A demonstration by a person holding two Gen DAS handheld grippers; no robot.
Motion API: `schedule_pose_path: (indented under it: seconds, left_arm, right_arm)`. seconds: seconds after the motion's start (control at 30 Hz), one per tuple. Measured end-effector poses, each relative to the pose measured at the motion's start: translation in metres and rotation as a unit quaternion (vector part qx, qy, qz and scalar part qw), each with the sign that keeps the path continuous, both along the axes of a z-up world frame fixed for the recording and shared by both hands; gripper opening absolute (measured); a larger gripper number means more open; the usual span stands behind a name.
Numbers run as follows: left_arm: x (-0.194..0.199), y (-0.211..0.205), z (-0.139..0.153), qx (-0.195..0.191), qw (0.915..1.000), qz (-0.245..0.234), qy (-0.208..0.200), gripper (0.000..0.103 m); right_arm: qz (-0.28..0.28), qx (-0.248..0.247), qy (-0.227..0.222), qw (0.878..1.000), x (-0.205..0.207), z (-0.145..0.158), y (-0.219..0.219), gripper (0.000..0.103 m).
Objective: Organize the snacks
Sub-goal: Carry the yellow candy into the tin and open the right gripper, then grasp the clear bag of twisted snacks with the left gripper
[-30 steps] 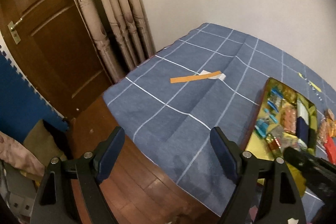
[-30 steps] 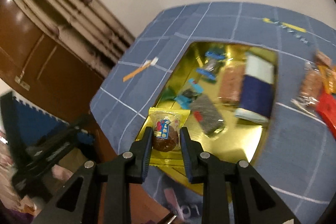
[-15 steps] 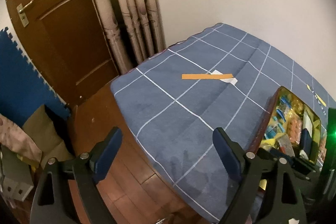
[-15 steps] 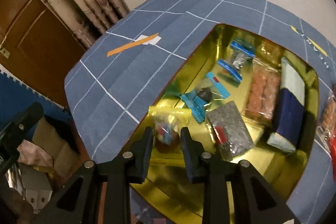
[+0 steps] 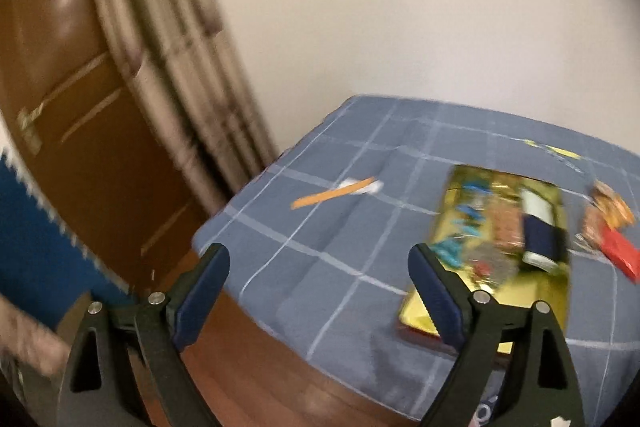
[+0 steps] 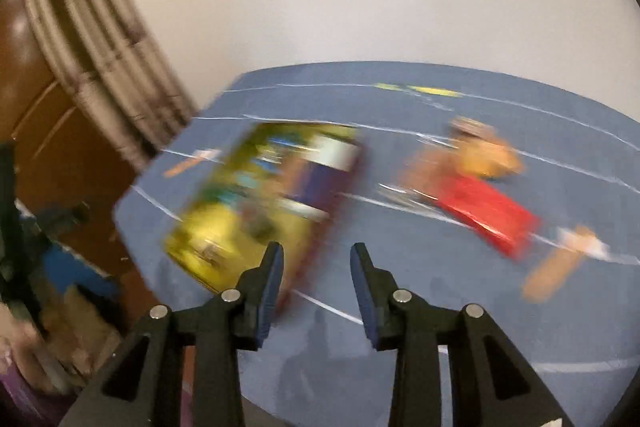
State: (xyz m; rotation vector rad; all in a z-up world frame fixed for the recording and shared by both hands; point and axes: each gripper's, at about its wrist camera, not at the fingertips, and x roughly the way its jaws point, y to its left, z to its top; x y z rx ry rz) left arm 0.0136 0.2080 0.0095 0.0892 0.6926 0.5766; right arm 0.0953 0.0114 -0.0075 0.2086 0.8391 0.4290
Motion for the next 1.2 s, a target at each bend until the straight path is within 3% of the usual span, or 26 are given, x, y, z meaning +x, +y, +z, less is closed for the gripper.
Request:
schedule_pose_path:
  seconds: [0.13,0.23,0.33,0.4,0.5,0.63,0.77,0.83,0.9,1.0,1.07,1.2]
  left_arm:
    - [-0.002,-0.044,0.007,0.003,0.9944,-0.105,0.004,0.093]
    - [0.001,-0.076,0.023,-0.023,0.9824,-0.185,0.004,0.094]
    - [0.016,-0.119,0.038,-0.029,0.9632,-0.265,0.031,0.096]
    - [0.034,-0.160,0.044,-0.005,0.9424,-0.328,0.066,0.102]
    - [0.068,-0.203,0.041,0.003,0.9196,-0.378,0.109,0.102]
    - [0.124,-0.232,0.026,-0.016,0.9025,-0.404,0.149,0.101]
    - [0.183,-0.248,-0.014,-0.043,0.8845,-0.411,0.217,0.083]
    - [0.200,-0.250,-0.032,-0.054,0.8761,-0.409,0.249,0.082]
    - [0.218,-0.251,-0.050,-0.055,0.8755,-0.397,0.270,0.075]
    - [0.240,-0.250,-0.069,-0.082,0.8655,-0.397,0.294,0.074]
    - [0.251,-0.247,-0.079,-0.077,0.8685,-0.385,0.302,0.074]
    - [0.267,-0.239,-0.103,-0.094,0.8617,-0.371,0.333,0.071]
  right_arm:
    - [-0.061,-0.030,0.018,0.998,-0.034,-0.034,-0.076,0.035]
    - [-0.084,-0.030,0.036,0.995,-0.052,-0.058,-0.117,0.035]
    - [-0.105,0.002,0.047,0.993,-0.061,-0.069,-0.152,0.035]
    - [-0.111,0.015,0.050,0.992,-0.060,-0.071,-0.158,0.035]
    - [-0.111,0.031,0.044,0.992,-0.059,-0.068,-0.161,0.041]
    - [-0.109,0.064,0.028,0.992,-0.066,-0.058,-0.169,0.046]
    - [-0.110,0.084,0.023,0.990,-0.066,-0.055,-0.175,0.046]
    - [-0.114,0.105,0.024,0.988,-0.065,-0.055,-0.181,0.046]
    - [-0.118,0.124,0.026,0.985,-0.064,-0.055,-0.188,0.046]
    - [-0.123,0.138,0.029,0.982,-0.063,-0.056,-0.197,0.046]
    - [-0.130,0.150,0.036,0.979,-0.062,-0.058,-0.203,0.046]
    - [-0.138,0.170,0.043,0.975,-0.060,-0.061,-0.211,0.046]
